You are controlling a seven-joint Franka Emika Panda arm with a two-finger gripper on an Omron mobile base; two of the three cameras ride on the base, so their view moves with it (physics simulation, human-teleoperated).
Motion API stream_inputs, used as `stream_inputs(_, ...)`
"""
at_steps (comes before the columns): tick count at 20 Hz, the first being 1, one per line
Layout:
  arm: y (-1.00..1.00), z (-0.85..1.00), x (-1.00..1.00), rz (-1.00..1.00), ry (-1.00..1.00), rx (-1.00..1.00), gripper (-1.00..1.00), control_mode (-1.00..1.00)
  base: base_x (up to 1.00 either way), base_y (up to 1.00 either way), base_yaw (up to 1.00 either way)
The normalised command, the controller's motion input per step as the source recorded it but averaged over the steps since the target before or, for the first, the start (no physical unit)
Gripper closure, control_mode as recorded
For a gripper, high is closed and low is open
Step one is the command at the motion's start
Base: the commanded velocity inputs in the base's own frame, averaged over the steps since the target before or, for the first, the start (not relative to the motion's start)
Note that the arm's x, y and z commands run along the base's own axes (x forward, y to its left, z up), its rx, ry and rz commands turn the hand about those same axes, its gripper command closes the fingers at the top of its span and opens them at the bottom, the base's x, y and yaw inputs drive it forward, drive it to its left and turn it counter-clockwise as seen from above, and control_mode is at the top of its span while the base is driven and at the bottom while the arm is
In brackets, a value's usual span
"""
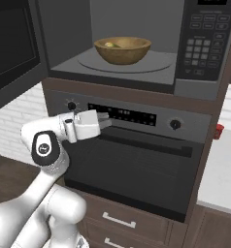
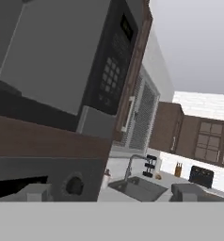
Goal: Pick the cucumber from the sink and place it in the bowl. Then pick the bowl and place it in the microwave. Then close the microwave door and press the start button.
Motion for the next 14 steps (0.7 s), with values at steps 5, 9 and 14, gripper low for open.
stream_inputs(5, 0.89, -0.07, -0.62, -0.20, -0.08, -0.29, -1.00, -1.00, 0.00, 0.00, 0.00)
stream_inputs(9, 1.00, -0.04, -0.46, -0.12, -0.10, -0.28, -1.00, -1.00, 0.00, 0.00, 0.00)
stream_inputs(14, 0.84, -0.50, -0.01, -0.10, -0.20, -0.34, -1.00, -1.00, 0.00, 0.00, 0.00)
